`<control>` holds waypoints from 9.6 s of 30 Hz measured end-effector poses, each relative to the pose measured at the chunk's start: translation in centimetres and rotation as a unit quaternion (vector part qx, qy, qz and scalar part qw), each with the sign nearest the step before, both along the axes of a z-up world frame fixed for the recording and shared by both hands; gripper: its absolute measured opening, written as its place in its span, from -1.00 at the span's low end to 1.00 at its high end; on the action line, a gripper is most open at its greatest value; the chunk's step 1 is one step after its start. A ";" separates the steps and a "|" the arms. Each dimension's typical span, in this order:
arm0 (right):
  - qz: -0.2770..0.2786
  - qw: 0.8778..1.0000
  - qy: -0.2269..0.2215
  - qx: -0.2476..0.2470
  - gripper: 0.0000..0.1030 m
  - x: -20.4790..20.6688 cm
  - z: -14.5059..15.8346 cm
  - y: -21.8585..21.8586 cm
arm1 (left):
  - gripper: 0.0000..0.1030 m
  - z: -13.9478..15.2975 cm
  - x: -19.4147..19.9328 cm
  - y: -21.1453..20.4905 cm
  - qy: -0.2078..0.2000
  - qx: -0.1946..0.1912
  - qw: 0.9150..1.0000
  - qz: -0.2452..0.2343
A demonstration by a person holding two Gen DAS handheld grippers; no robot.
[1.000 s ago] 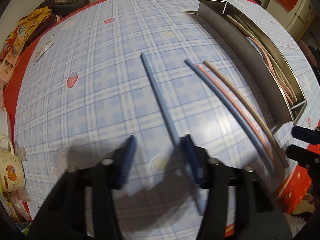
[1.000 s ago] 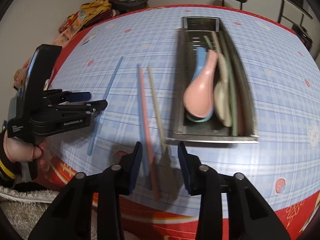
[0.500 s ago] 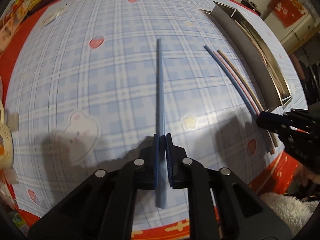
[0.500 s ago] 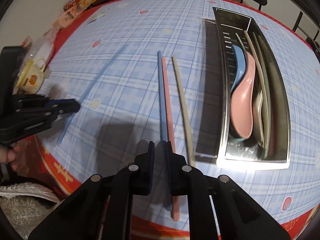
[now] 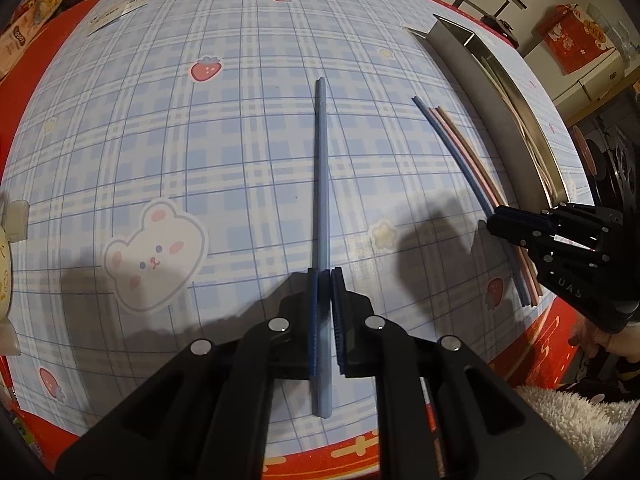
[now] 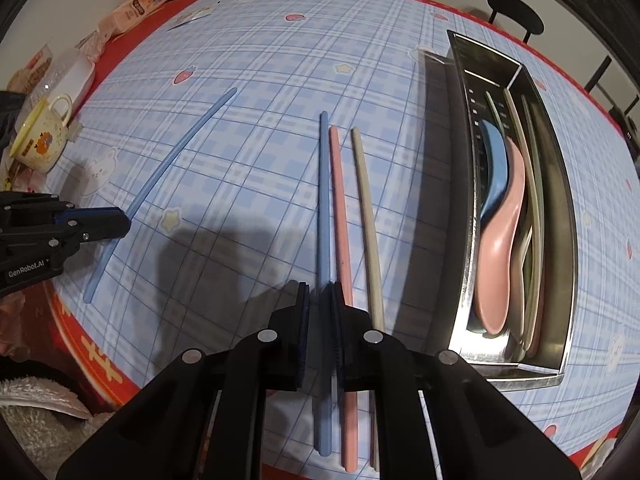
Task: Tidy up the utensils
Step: 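Lift and lower both blue chopsticks into the basket with both tools, then open both tools to release the blue chopsticks in the basket, then move both tools to the chopsticks and close the right tool on the cream one, then grasp the pink chopstick with the left tool while the right tool lifts the cream chopstick, then lower the pink chopstick into the basket with the left tool while the right tool lowers the cream one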
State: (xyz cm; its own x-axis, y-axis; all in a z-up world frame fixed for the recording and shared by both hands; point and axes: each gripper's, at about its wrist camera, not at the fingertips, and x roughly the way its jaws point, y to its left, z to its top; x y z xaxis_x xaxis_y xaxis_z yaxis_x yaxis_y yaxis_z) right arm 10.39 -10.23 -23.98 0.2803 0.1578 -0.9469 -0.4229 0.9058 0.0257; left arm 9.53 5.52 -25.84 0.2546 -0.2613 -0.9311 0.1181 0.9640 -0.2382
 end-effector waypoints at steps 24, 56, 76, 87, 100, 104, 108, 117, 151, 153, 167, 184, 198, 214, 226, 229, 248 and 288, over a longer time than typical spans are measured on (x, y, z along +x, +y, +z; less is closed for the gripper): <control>-0.020 0.999 0.003 0.034 -0.87 -0.4 0.0 -0.8 | -0.75 0.2 -0.2 0.1 -0.008 0.001 1.000 -0.001; -0.123 0.973 -0.050 0.188 -0.88 -2.3 5.4 -10.6 | -0.79 6.2 2.7 -4.0 -0.032 -0.117 0.993 0.016; -0.147 0.968 -0.039 0.200 -0.87 6.0 5.9 -17.9 | -0.79 4.6 9.2 -17.5 -0.003 -0.189 0.981 0.036; -0.133 0.971 -0.025 0.199 -0.87 8.1 5.2 -18.7 | -0.79 1.9 11.2 -19.7 0.021 -0.213 0.975 0.059; -0.144 0.972 0.001 0.184 -0.85 10.2 3.4 -17.0 | -0.13 3.7 10.4 -15.0 -0.036 -0.183 0.978 0.093; -0.145 0.974 -0.008 0.173 -0.45 10.2 4.0 -16.5 | 0.10 4.3 9.8 -12.9 -0.055 -0.150 0.981 0.105; -0.142 0.977 -0.035 0.153 0.27 9.3 5.3 -16.0 | 0.42 4.8 9.0 -11.1 -0.067 -0.123 0.984 0.111; -0.127 0.983 -0.072 0.109 0.88 5.8 6.7 -14.1 | 0.84 5.6 6.6 -9.0 -0.076 -0.031 0.993 0.087; -0.132 0.968 -0.200 0.071 0.89 -5.7 9.2 -10.1 | 0.89 7.8 0.7 -7.1 -0.181 0.059 0.982 0.016; -0.137 0.971 -0.183 0.068 0.89 -6.2 8.3 -10.2 | 0.89 6.9 0.6 -7.4 -0.169 0.052 0.984 0.010; -0.121 0.986 -0.070 0.094 -0.48 -7.5 2.4 -10.3 | 0.55 2.6 1.9 -8.7 -0.053 0.013 0.999 -0.002; -0.062 0.993 -0.034 0.099 -0.84 -6.3 0.2 -8.0 | 0.15 1.6 3.3 -12.4 -0.030 -0.019 0.998 -0.044; -0.056 0.991 -0.035 0.113 -0.84 -7.2 0.3 -9.1 | 0.34 0.1 5.4 -15.8 -0.050 0.044 0.996 -0.055; -0.057 0.991 -0.031 0.117 -0.84 -7.1 0.3 -9.2 | 0.27 -0.3 4.9 -17.3 -0.047 0.121 0.988 -0.081; -0.058 0.992 -0.026 0.104 -0.84 -6.6 0.1 -9.0 | -0.79 0.2 4.1 -12.5 -0.048 0.091 0.993 -0.055; -0.056 0.993 -0.029 0.098 -0.84 -6.3 0.1 -8.6 | -0.80 0.2 3.8 -11.7 -0.046 0.078 0.995 -0.052; -0.044 0.996 -0.066 0.052 -0.83 -5.3 -0.2 -6.1 | -0.77 0.2 0.2 -9.0 -0.053 0.070 0.993 -0.082; -0.081 0.971 -0.147 0.171 -0.87 -4.4 9.0 -8.9 | -0.81 10.2 1.1 -2.9 -0.114 -0.140 0.983 -0.032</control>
